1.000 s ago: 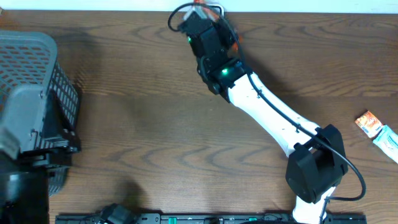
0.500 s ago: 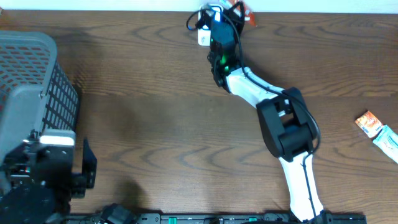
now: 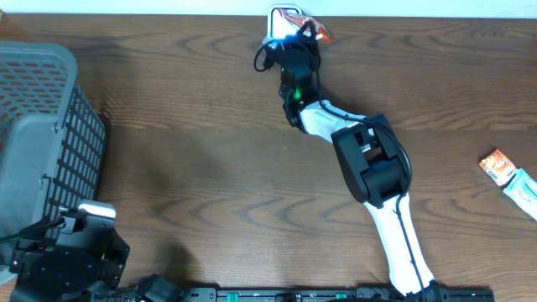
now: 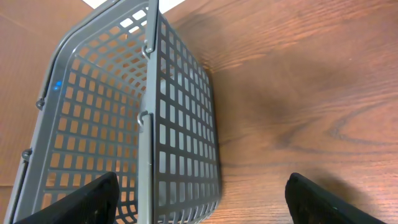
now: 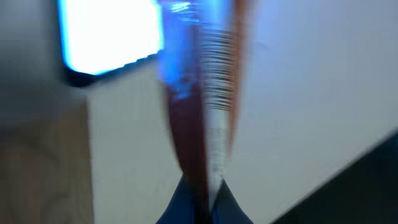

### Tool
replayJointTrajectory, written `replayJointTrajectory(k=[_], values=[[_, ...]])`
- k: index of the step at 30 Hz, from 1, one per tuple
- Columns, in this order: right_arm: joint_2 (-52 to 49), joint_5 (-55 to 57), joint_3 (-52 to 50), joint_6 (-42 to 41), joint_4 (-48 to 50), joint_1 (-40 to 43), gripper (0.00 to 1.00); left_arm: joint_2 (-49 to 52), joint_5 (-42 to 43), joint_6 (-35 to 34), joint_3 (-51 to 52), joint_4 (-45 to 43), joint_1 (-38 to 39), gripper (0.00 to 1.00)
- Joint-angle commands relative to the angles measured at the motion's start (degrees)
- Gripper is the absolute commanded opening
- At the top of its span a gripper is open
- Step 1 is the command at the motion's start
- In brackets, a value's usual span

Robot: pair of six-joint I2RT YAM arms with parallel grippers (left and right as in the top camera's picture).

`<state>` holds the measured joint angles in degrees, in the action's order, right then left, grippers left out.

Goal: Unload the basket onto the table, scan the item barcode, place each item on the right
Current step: 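Hold the candy bar barcode against the white scanner face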

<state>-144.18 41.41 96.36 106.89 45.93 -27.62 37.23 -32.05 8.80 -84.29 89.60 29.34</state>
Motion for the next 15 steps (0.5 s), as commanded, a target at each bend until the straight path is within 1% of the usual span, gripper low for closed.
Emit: replayJointTrajectory(k=[1,9,12,15], values=[[-2.8,-1.6,0.2,2.0,-0.9,-0.3,0.01,-0.3,-0.3,-0.5,-0.3,0.1,-0.2,0.86],[-5.9,-2.8,0.2,2.1,-3.8,-3.2,0.01,-0.3,-0.3,-0.5,-0.3,0.1,-0.2,0.86],[-6.4,-3.0,0.2,2.5,-6.9,-3.8,0.01,-0.3,-0.3,-0.5,-0.3,0.1,-0.2,0.86],[-6.6,-3.0,0.2,2.5,-7.3,-4.0,0.01,-0.3,-0.3,-0.5,-0.3,0.1,-0.2,0.86]])
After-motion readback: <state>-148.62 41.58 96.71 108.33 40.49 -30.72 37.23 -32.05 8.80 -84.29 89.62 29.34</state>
